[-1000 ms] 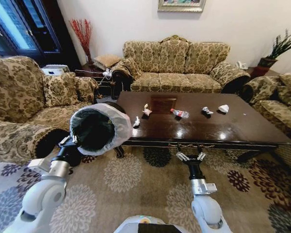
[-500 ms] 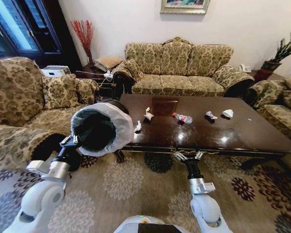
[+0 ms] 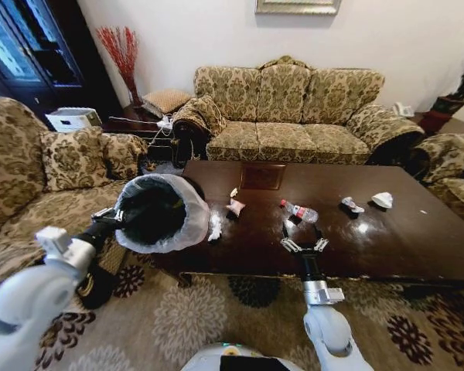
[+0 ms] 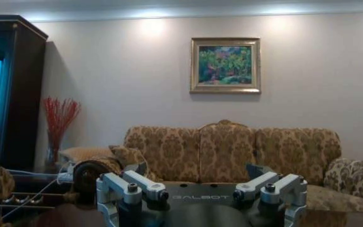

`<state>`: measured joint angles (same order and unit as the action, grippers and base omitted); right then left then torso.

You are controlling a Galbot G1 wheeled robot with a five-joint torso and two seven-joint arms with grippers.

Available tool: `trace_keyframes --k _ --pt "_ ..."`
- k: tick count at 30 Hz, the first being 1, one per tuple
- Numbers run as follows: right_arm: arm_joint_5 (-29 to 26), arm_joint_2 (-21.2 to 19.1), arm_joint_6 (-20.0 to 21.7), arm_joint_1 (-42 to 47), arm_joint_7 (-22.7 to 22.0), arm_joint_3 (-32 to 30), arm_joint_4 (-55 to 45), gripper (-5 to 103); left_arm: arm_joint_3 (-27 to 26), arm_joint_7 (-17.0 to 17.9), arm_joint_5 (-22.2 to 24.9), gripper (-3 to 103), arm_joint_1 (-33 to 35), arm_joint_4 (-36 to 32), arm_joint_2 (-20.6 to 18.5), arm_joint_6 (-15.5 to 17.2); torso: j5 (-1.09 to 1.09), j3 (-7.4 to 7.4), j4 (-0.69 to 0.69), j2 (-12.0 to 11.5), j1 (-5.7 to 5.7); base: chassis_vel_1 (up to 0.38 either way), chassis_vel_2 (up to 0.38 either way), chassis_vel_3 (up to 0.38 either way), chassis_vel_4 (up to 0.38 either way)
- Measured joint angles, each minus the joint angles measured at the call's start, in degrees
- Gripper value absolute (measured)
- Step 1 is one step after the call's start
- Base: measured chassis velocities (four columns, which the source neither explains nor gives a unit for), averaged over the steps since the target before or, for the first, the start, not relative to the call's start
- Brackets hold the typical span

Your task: Move to the front of the table and place the trash on the table into the trash bin.

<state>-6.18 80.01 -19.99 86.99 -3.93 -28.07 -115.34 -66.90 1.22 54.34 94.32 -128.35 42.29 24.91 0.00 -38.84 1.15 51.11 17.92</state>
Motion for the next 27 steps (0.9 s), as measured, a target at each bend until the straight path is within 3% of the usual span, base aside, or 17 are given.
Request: trace_keyframes --k 3,8,12,15,18,27 --pt "-0.55 0.02 -0.97 0.26 0.19 -0.27 0.86 100 -2.00 -0.10 3.15 0 0.08 1.69 -2.60 1.62 -0.03 0.05 0.00 0.02 -0.13 0.000 0.000 0.000 0.000" --pt "-0.90 0.22 -1.15 0.31 0.80 -0.27 1.65 100 -2.65 0.05 4.51 0 0.11 3.03 -4.01 1.80 0.00 0.09 0.03 0.07 -0.20 0.042 -0.033 -0.030 0.036" --pt "-0.03 0.72 -0.25 -0.91 1.12 0.50 2.67 100 -1.33 2.67 4.44 0 -0.72 2.90 -3.94 1.58 -0.03 0.05 0.02 0.05 -0.13 0.018 -0.006 -0.011 0.016" --pt "0.54 1.07 0.39 -2.00 0.89 1.30 3.30 100 -0.36 3.74 3.31 0 -1.07 2.57 -3.30 0.57 0.00 0.03 0.02 0.02 -0.06 0.000 0.000 0.000 0.000" --pt "0.59 0.95 1.31 -2.94 0.58 2.50 3.99 100 0.44 4.30 0.45 0 -0.80 2.55 -2.23 -2.61 0.01 0.03 0.00 0.02 -0.06 0.000 0.000 0.000 0.000" --pt "1.20 1.30 2.48 -3.79 0.09 4.67 5.50 100 0.58 4.69 -0.81 0 -0.61 2.93 -1.70 -4.21 -0.01 0.04 0.01 0.02 -0.10 0.058 0.046 -0.056 -0.052"
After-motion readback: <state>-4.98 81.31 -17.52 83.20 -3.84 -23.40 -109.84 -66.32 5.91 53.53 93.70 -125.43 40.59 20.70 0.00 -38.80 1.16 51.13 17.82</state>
